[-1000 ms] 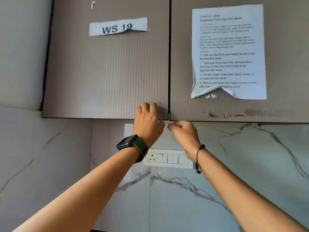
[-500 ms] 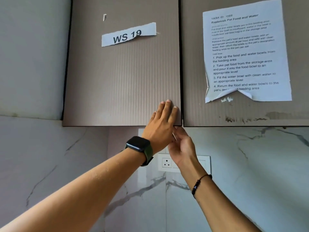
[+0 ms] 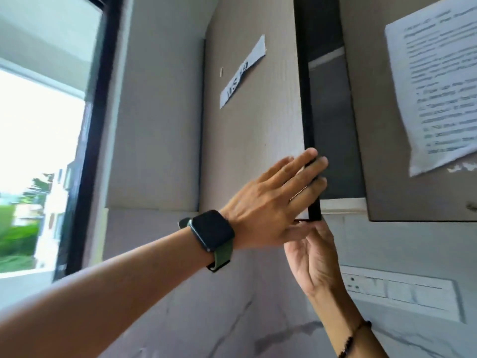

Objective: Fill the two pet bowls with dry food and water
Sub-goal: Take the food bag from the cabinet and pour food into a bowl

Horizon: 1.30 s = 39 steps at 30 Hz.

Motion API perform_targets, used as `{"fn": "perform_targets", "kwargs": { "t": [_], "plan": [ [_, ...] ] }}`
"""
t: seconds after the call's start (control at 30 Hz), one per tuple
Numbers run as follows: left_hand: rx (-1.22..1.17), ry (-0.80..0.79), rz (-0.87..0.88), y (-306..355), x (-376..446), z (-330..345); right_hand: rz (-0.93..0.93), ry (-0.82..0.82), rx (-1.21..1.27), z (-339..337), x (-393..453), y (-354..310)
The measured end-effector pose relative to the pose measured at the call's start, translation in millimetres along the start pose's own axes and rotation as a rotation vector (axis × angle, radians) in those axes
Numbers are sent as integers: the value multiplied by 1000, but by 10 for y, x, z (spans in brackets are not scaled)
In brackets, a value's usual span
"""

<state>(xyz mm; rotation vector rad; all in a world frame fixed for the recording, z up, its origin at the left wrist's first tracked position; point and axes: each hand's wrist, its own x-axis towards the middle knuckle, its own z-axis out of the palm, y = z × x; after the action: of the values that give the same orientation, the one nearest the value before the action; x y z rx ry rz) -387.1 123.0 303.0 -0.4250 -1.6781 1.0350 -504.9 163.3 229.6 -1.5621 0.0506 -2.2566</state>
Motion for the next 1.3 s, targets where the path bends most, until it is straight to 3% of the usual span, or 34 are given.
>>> {"fn": "perform_targets", "kwargs": {
  "t": [0.2, 0.3, 0.4, 0.6, 0.87, 1.0, 1.13, 1.3],
  "plan": [
    [160, -84, 135, -357, -253, -645, -16, -203, -132, 518, -43, 374],
    [163, -113, 75, -522, -583, -866, -4, -352, -341, 754, -71, 550],
    [190, -124, -95, -587, -937, -1041, -95, -467, -617, 992, -68, 797],
    [206, -72, -397, -652, -1458, -1419, -660, -441, -1118, 1266, 156, 1607],
    [431, -281, -516, -1059, -2310, -1648, -785, -550, -1445, 1312, 442, 2460],
    [538, -455, -459, -1269, -2561, -1675, -791, -513, -1472, 1264, 486, 2668],
    [569, -485, -414, -1361, -2650, -1650, -794, -535, -1496, 1288, 492, 2733],
    [534, -534, -594, -1371, -2727, -1618, -786, -585, -1544, 1293, 549, 2781]
  ]
}}
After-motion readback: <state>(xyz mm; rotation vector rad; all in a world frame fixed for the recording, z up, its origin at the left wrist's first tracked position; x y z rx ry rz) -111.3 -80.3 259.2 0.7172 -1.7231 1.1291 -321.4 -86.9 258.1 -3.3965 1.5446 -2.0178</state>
